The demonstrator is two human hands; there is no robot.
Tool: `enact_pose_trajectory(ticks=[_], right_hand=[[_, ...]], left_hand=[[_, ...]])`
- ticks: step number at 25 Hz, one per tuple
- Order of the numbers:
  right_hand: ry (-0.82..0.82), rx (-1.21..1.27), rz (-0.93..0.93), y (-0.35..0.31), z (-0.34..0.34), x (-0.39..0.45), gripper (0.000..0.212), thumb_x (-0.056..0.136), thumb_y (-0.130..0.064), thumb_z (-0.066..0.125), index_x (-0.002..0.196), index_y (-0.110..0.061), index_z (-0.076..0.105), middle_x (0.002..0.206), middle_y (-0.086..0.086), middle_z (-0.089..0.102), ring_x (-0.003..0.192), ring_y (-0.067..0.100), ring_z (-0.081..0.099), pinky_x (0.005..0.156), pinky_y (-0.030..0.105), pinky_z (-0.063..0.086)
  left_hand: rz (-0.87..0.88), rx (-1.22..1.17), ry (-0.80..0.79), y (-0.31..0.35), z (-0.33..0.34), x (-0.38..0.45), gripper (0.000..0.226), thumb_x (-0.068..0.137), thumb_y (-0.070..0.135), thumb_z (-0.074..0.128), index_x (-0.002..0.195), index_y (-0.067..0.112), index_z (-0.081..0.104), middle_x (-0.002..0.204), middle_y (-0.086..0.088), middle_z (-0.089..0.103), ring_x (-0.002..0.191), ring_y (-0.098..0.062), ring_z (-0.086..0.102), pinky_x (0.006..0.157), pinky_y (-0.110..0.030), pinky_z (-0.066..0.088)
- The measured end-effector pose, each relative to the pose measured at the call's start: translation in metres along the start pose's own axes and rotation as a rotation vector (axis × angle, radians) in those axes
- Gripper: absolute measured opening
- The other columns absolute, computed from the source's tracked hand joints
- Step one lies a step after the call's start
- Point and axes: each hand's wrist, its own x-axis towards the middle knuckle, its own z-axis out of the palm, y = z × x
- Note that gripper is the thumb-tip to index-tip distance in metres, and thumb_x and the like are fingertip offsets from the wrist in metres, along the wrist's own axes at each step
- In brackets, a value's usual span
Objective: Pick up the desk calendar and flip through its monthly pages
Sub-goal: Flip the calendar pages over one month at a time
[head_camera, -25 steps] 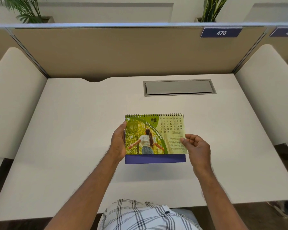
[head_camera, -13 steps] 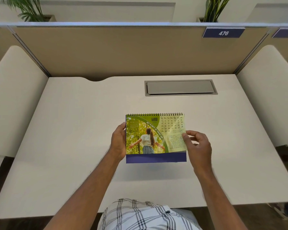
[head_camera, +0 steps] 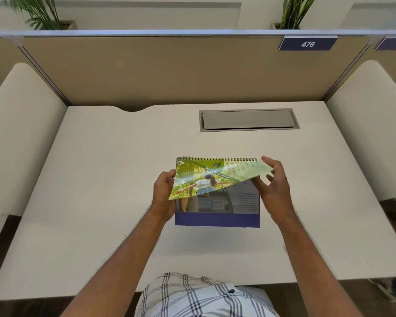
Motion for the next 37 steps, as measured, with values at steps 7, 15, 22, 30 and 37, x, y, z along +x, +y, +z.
enact_pose_trajectory(ticks=[7, 15, 22, 30, 37], right_hand=[[-0.026, 0.125, 0.072, -0.007, -0.001, 0.031, 0.043, 0.066, -0.04, 0.072, 0.107, -0.027, 0.068, 0.117, -0.002, 0.07, 0.117, 0.03, 0.065, 0.091, 0.044, 0.055], [0.062, 0.183, 0.15, 0.005, 0.003, 0.05, 0.02, 0.096, -0.029, 0.07, 0.088, -0.011, 0.067, 0.084, 0.002, 0.076, 0.07, 0.008, 0.069, 0.065, 0.028, 0.054], [0.102, 0.213, 0.241, 0.005, 0.006, 0.047, 0.018, 0.1, -0.025, 0.063, 0.115, -0.016, 0.059, 0.087, 0.002, 0.07, 0.076, 0.014, 0.067, 0.058, 0.021, 0.051], [-0.145, 0.171, 0.379, 0.011, 0.007, 0.029, 0.046, 0.099, -0.055, 0.055, 0.107, -0.014, 0.074, 0.105, 0.001, 0.08, 0.091, 0.014, 0.072, 0.079, 0.028, 0.053], [-0.135, 0.206, 0.401, 0.015, 0.012, 0.02, 0.045, 0.1, -0.051, 0.055, 0.113, -0.01, 0.07, 0.106, -0.001, 0.079, 0.092, 0.013, 0.073, 0.073, 0.023, 0.054]], left_hand=[[0.029, 0.046, -0.028, -0.002, -0.004, -0.002, 0.043, 0.102, 0.025, 0.036, 0.087, 0.002, 0.069, 0.067, -0.009, 0.072, 0.052, -0.023, 0.067, 0.06, -0.033, 0.057], [-0.025, 0.04, 0.015, -0.002, -0.005, -0.002, 0.062, 0.09, 0.04, 0.053, 0.14, 0.004, 0.062, 0.132, -0.026, 0.066, 0.111, -0.038, 0.063, 0.107, -0.058, 0.048], [-0.036, 0.089, 0.017, -0.003, -0.004, -0.001, 0.046, 0.103, 0.038, 0.045, 0.131, 0.01, 0.07, 0.112, -0.015, 0.075, 0.093, -0.028, 0.072, 0.083, -0.041, 0.06], [-0.017, 0.038, 0.051, 0.001, -0.002, 0.001, 0.046, 0.103, 0.037, 0.048, 0.136, 0.011, 0.066, 0.123, -0.017, 0.074, 0.105, -0.034, 0.072, 0.091, -0.047, 0.059], [-0.004, 0.034, 0.058, -0.004, -0.004, 0.004, 0.051, 0.104, 0.038, 0.049, 0.144, 0.007, 0.059, 0.138, -0.026, 0.064, 0.106, -0.033, 0.069, 0.093, -0.047, 0.058]])
